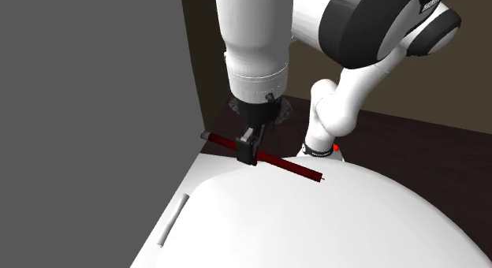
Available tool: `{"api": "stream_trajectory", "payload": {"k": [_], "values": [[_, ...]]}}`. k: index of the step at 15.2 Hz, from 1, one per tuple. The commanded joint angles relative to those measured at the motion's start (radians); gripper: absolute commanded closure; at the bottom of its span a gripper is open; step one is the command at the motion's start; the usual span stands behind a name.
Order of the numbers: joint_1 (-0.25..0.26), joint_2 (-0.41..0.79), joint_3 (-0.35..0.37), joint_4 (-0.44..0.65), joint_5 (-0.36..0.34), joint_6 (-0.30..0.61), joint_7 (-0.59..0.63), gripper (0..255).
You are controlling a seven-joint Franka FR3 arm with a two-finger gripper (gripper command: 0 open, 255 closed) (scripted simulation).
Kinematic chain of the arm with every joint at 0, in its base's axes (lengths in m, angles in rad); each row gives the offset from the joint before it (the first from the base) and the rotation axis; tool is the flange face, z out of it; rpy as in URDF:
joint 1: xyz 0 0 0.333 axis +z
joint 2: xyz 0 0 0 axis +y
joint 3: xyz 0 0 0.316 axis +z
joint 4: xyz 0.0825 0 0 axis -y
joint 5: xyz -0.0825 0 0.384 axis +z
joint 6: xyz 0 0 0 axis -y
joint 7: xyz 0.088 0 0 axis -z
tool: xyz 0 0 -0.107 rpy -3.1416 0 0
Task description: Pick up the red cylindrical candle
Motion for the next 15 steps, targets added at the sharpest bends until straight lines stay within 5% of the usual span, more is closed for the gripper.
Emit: {"api": "stream_trajectory", "payload": {"k": [1,7,8,15], "values": [[0.001,-0.004,0.005,-0.028,0.005,0.024,0.006,0],[0.006,-0.017,0.009,-0.085,0.013,0.070,0.001,0],[0.006,-0.016,0.010,-0.086,0.013,0.072,0.001,255],[0.006,-0.016,0.010,-0.087,0.013,0.072,0.001,255]]}}
